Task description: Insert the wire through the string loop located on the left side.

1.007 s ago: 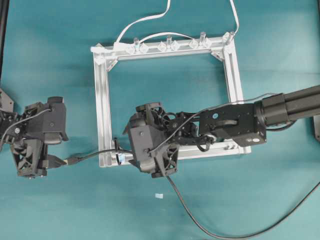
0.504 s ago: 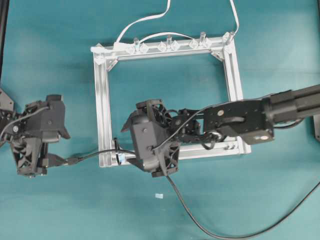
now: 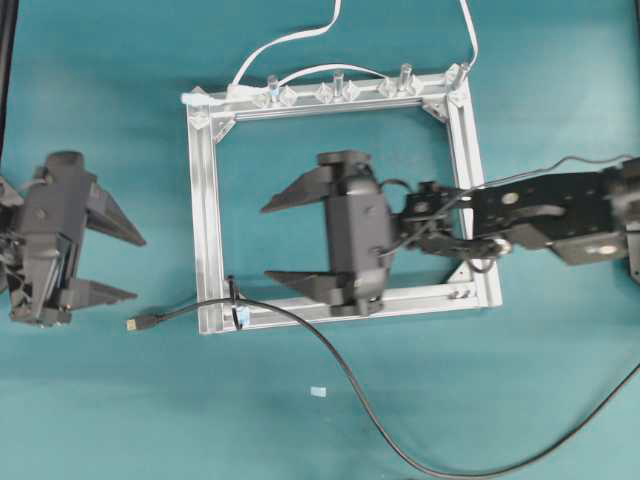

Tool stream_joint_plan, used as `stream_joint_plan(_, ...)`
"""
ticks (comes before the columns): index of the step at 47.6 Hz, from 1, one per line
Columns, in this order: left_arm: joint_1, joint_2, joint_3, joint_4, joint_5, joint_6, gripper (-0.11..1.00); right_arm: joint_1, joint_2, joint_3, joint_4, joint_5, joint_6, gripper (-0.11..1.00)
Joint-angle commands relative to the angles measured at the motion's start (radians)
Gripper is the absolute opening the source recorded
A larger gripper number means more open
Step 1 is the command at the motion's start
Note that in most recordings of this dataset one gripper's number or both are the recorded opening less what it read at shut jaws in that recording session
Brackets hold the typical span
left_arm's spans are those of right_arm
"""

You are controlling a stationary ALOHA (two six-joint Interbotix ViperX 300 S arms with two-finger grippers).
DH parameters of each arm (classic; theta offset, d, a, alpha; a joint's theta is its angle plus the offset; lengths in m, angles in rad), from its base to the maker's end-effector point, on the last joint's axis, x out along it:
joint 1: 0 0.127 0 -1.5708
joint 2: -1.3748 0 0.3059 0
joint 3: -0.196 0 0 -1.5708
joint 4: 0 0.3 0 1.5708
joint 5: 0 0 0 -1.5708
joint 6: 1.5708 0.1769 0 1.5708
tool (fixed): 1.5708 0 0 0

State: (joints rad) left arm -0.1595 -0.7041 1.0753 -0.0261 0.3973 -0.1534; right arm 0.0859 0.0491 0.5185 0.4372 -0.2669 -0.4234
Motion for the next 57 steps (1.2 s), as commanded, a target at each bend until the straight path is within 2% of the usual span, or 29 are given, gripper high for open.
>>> stream_joint_plan(1,0.025,-0.026,-0.009,0.003,-0.02,0.011,0.82,-0.002,-0.061,0.028,0.002,-0.037,0.009,0.9)
stream_joint_plan(5,0.049,-0.06,0.002,0.003,-0.058,0.012,0.82,-0.002,-0.084,0.06,0.002,-0.061,0.031,0.9)
stream_joint_plan(14,0.092,-0.135,0.04,0.003,-0.173,0.014,0.82,-0.002,-0.118,0.115,0.002,-0.137,0.126,0.9)
stream_joint_plan(23,0.107,-0.204,0.081,0.003,-0.219,0.015,0.82,0.005,-0.124,0.152,-0.002,-0.256,0.193,0.9)
stream_joint_plan(28,0.115,-0.235,0.095,0.005,-0.224,0.017,0.82,0.011,-0.124,0.161,-0.002,-0.295,0.198,0.9)
stream_joint_plan(41,0.123,-0.296,0.112,0.003,-0.224,0.052,0.82,0.015,-0.124,0.167,-0.003,-0.295,0.198,0.9)
stream_joint_plan(57,0.123,-0.302,0.118,0.005,-0.224,0.063,0.82,0.015,-0.124,0.167,-0.003,-0.295,0.198,0.9)
